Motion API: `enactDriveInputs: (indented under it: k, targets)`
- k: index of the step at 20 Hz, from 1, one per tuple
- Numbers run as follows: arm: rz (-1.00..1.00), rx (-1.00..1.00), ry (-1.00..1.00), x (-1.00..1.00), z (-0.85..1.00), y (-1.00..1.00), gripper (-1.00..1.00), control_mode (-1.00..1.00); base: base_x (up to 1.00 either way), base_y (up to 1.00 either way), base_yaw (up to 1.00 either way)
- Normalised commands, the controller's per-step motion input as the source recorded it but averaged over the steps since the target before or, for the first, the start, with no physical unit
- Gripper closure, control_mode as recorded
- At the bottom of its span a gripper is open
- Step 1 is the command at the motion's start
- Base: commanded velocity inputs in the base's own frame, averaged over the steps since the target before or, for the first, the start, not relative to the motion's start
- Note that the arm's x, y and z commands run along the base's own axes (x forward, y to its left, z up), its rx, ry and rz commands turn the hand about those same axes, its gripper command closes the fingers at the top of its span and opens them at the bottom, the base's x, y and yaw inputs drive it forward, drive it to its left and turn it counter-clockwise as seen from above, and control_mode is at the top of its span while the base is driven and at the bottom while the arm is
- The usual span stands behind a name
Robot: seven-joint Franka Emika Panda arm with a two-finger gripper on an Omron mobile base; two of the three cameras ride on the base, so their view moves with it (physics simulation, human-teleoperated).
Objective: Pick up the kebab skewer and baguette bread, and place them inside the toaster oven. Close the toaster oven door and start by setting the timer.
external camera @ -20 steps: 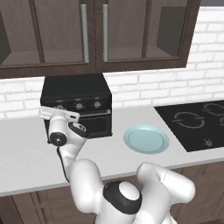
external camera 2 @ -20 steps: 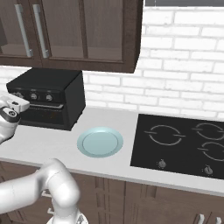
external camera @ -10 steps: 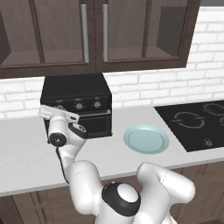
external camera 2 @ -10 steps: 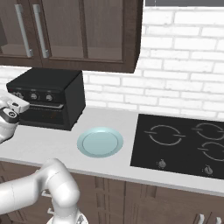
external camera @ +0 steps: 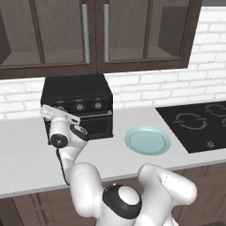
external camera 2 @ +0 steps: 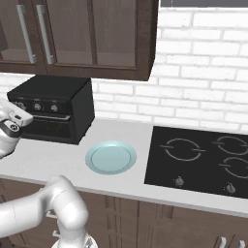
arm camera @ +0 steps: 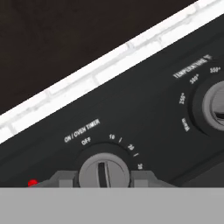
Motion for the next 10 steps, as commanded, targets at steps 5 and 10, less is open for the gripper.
enactDriveInputs:
  k: [5,10]
  targets:
    - [-0.12,0.19,0.00,-0.08,-0.10,0.00,1.00,-1.00,0.00,0.00,0.00]
    - [-0.13,0.18,0.00,-0.05,-0.15,0.00,1.00,-1.00,0.00,0.00,0.00]
